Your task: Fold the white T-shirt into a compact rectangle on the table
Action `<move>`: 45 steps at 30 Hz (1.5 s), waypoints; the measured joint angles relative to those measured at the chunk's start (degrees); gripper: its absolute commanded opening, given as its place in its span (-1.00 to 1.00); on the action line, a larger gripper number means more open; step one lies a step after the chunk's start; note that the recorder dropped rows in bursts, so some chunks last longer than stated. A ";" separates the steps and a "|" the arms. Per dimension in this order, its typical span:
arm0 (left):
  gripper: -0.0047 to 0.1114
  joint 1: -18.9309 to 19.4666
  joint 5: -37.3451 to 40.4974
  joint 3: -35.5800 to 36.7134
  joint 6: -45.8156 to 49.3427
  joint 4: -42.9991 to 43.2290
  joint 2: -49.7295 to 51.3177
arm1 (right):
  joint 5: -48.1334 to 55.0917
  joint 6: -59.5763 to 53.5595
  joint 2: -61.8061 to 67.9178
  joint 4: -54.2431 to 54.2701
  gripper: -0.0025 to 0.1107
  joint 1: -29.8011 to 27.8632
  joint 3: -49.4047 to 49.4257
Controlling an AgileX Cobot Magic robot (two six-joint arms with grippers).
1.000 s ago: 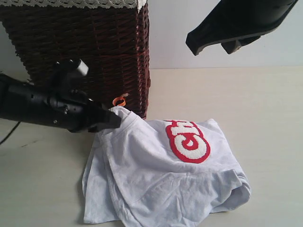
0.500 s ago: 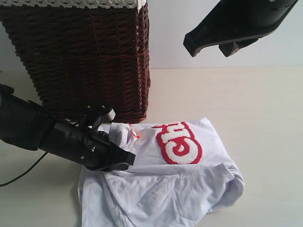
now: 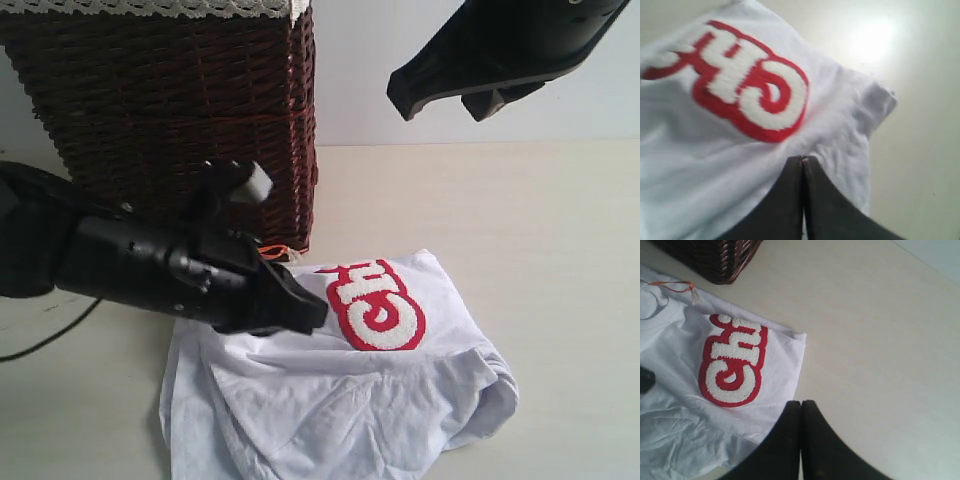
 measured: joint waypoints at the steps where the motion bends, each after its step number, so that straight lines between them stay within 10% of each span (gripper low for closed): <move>1: -0.92 -2.04 -0.48 0.00 0.00 0.00 0.71 | 0.00 0.00 0.00 0.05 -0.96 0.00 0.00; 8: -0.92 -12.34 1.19 -3.41 -13.66 11.05 8.94 | 0.00 -0.13 0.00 1.32 -0.96 0.00 0.00; 17: -0.92 -12.70 6.69 -10.94 -36.19 33.89 16.55 | 0.00 -0.99 0.00 2.76 -0.96 0.00 0.00; 24: -0.92 -13.20 8.16 -11.90 -37.19 36.43 11.08 | 0.00 -1.31 0.00 2.99 -0.96 0.00 0.00; 34: -0.92 -13.20 -17.09 -13.92 -37.66 34.62 6.31 | 0.00 -1.41 -1.26 0.89 -0.96 0.00 0.00; 45: -0.92 -13.30 0.66 -32.69 -37.66 33.95 23.22 | 0.00 -1.31 -8.82 0.48 -0.96 0.00 0.00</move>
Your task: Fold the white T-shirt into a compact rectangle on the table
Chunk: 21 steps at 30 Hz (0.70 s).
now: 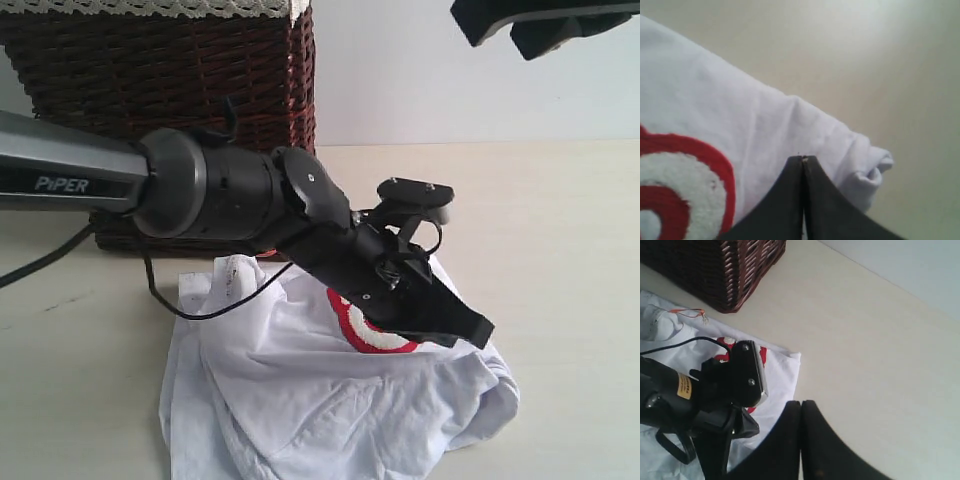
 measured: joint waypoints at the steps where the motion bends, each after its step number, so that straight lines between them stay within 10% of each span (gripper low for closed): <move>1: -0.92 -0.34 1.11 -0.35 0.00 0.00 0.58 | 0.00 0.00 -0.14 0.00 -0.96 0.00 0.00; 21: -0.92 -9.30 9.71 -0.96 -10.10 13.04 3.28 | 0.00 0.12 -0.73 0.87 -0.96 0.00 0.00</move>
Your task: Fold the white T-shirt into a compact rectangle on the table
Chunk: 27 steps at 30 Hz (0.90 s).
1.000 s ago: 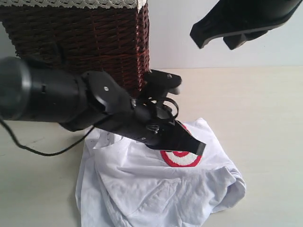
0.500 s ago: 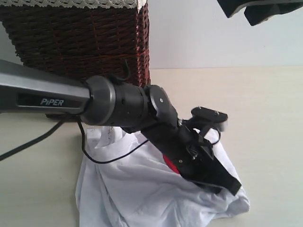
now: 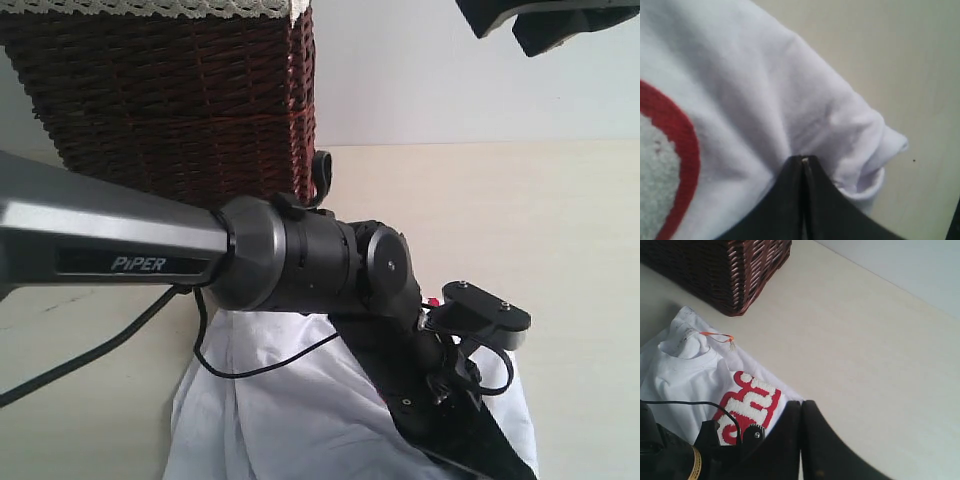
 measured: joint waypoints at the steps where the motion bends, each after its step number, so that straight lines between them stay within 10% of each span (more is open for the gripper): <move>1: -0.92 -0.10 -0.13 0.00 0.00 0.13 0.00 | 0.00 0.00 0.00 0.00 -0.96 0.00 0.00; 10: -0.92 -0.10 -6.42 0.23 -4.15 7.51 -9.87 | 0.00 0.00 0.00 0.10 -0.96 0.00 0.00; 16: -0.92 8.59 -11.13 3.72 -18.81 20.67 -10.34 | 0.00 0.00 0.00 0.10 -0.96 0.00 0.00; 27: -0.92 14.90 -5.02 4.19 -2.41 4.60 -0.39 | 0.00 0.00 0.00 0.34 -0.96 0.00 0.00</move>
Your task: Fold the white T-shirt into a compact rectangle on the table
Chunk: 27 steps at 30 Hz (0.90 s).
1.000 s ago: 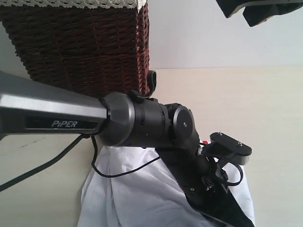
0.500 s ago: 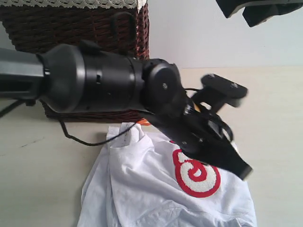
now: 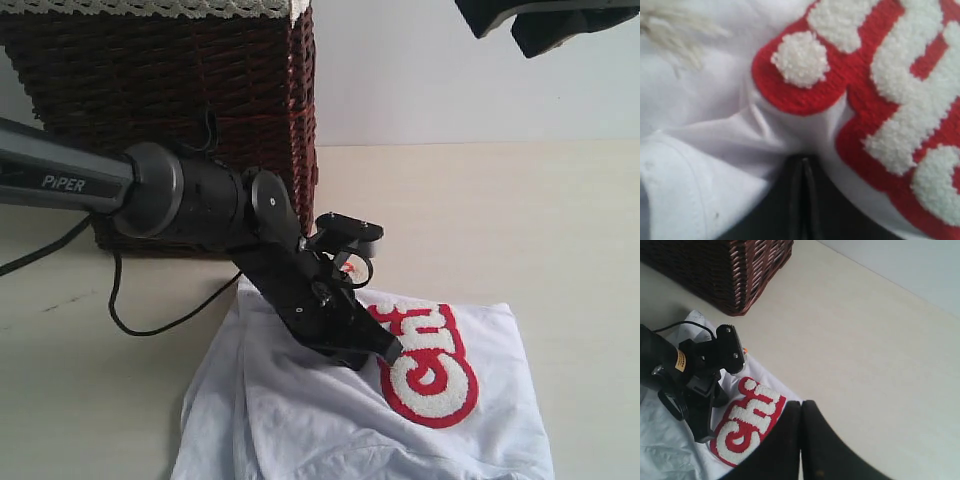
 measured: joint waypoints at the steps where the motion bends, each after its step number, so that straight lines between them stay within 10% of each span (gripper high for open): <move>1: -0.92 0.00 0.00 0.00 0.00 -0.11 -0.13 | 0.00 0.00 0.00 0.00 -0.96 0.00 0.00; 12: -0.92 -10.50 -7.26 0.28 4.47 -5.42 -5.79 | 0.00 0.00 0.00 0.00 -0.96 0.00 0.00; 27: -0.92 -6.98 1.12 -3.22 0.35 -0.02 -9.79 | 0.00 0.00 -0.10 0.00 -0.96 0.00 0.00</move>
